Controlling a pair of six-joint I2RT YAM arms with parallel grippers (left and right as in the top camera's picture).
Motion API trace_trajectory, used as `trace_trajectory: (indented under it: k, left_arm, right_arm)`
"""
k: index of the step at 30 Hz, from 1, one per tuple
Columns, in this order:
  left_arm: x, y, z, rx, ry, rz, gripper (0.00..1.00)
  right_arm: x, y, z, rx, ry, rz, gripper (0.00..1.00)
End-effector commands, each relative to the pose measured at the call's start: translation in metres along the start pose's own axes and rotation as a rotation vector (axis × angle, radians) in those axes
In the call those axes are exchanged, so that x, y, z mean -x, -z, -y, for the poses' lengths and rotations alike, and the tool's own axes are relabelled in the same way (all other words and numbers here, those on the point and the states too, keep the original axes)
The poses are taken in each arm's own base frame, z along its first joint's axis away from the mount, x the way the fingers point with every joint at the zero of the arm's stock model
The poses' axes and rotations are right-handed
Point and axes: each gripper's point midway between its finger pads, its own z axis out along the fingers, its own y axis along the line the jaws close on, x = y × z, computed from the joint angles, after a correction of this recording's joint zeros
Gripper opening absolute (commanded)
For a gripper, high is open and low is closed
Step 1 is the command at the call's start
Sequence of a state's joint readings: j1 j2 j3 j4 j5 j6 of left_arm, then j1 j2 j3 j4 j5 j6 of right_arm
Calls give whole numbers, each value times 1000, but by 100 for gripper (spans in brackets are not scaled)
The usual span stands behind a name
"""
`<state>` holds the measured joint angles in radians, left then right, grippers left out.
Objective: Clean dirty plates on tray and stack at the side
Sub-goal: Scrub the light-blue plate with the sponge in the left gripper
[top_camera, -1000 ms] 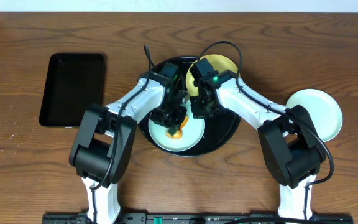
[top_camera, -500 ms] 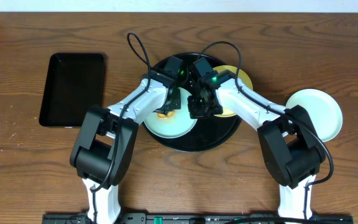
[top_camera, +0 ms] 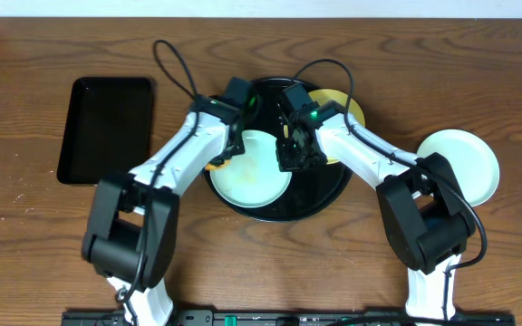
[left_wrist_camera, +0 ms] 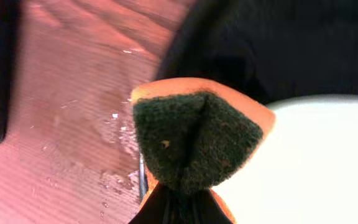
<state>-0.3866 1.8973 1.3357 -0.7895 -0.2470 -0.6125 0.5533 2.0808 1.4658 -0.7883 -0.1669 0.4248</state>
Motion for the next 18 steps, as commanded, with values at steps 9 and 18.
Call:
trace_trajectory:
  k: [9, 18]
  left_arm:
    - [-48, -12, 35, -45, 51, -123, 7]
    - [-87, -22, 12, 107, 210, -145, 7]
  right_arm:
    - [-1, -3, 0, -6, 24, -11, 1]
    - [-2, -3, 0, -7, 23, -12, 1]
